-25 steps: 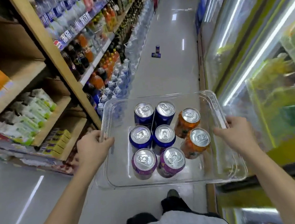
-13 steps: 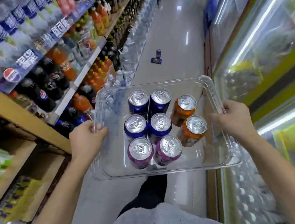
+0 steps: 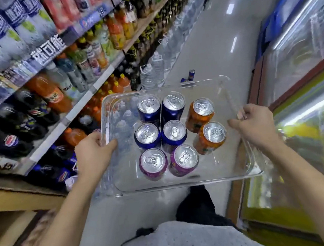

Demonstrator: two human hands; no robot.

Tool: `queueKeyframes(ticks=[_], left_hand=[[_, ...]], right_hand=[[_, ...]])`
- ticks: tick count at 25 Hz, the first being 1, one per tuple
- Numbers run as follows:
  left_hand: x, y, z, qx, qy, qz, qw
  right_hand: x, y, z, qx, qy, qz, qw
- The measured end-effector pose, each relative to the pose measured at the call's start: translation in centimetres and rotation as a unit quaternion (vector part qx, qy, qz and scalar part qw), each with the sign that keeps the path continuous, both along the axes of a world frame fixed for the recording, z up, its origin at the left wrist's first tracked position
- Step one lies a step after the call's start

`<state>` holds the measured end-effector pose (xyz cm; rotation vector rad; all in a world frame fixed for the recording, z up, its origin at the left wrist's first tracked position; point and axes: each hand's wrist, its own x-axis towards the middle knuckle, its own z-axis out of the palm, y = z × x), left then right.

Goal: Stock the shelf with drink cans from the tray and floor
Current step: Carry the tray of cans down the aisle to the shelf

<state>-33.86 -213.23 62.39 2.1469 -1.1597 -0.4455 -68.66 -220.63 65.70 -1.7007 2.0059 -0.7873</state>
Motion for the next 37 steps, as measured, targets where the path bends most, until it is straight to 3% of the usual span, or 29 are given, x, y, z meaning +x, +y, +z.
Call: queueKeyframes(ticks=[10,19,27,37], left_hand=[[-4.8,-6.1,-8.3,0.072,0.033,0.247,0.966],[-2.5,-7.7,-20.5,0.156,0.060,0.323,0.931],[-1.7,-10.0,-37.4,0.180,0.101,0.385,0.899],[-1.3,-10.8,-60.8,0.193,0.096,0.423,0.880]], right_hand=[[4.5,-22.4,-6.6,0.043,0.014,0.271,0.962],[13.3,-30.2,-21.8,0.079,0.001,0.399,0.913],[18.1,-35.0,-40.4,0.105,0.014,0.461,0.881],[20.5,-36.3,-63.0,0.103,0.043,0.469,0.876]])
